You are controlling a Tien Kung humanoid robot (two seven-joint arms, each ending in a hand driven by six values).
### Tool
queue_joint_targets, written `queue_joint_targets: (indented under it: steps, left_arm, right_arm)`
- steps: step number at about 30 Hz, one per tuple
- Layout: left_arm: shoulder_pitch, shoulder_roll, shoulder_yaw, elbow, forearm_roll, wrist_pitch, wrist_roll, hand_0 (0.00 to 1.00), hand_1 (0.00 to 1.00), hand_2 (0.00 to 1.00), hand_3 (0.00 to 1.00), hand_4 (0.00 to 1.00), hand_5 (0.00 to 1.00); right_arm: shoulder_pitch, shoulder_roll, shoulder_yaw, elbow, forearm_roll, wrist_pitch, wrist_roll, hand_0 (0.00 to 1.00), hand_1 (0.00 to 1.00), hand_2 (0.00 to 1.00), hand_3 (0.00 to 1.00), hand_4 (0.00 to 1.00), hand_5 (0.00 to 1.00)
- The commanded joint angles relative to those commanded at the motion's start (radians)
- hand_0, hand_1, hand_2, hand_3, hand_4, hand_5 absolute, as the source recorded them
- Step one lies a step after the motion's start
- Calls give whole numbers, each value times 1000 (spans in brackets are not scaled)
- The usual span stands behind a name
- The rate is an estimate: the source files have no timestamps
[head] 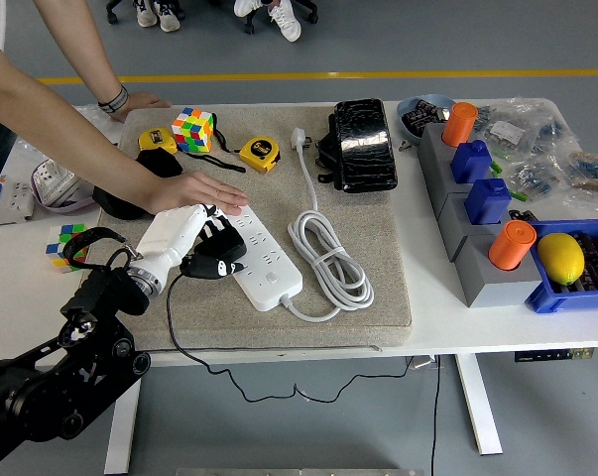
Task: Put the plug near the board,insert it into the board,press the button,pull the plug out
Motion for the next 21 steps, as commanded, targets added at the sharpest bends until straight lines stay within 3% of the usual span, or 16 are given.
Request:
queue_joint_targets:
  steps: [1, 2, 7, 8, 21]
  left_arm:
    - [-1, -1, 2, 3, 11, 0, 2, 308, 441, 474, 532, 953, 197]
    - [-2, -2, 3, 6, 15, 3, 2, 256, 360, 391, 512, 715, 114]
    - [-4, -4, 3, 13, 10, 31, -13, 256, 360, 391, 512, 715, 114]
    - [-4, -4, 4, 14, 5, 36, -17, 228, 321, 326, 480, 690, 107]
    - [16, 13, -39, -9, -37, 77, -83, 220, 293, 300, 458, 695, 136]
  right_arm:
    - [0, 0, 1, 0, 0, 0, 0, 548, 566, 520, 503, 812, 347]
    - [-1, 1, 1, 0, 0, 0, 0, 548, 566, 519, 503, 811, 345]
    - [-1, 2, 3, 0, -1, 0, 1, 548, 566, 519, 503, 811, 345]
    - [-1, 2, 5, 0, -2, 0, 1, 548, 566, 520, 502, 811, 346]
    - [2, 6, 12, -1, -3, 0, 2, 548, 565, 519, 502, 810, 344]
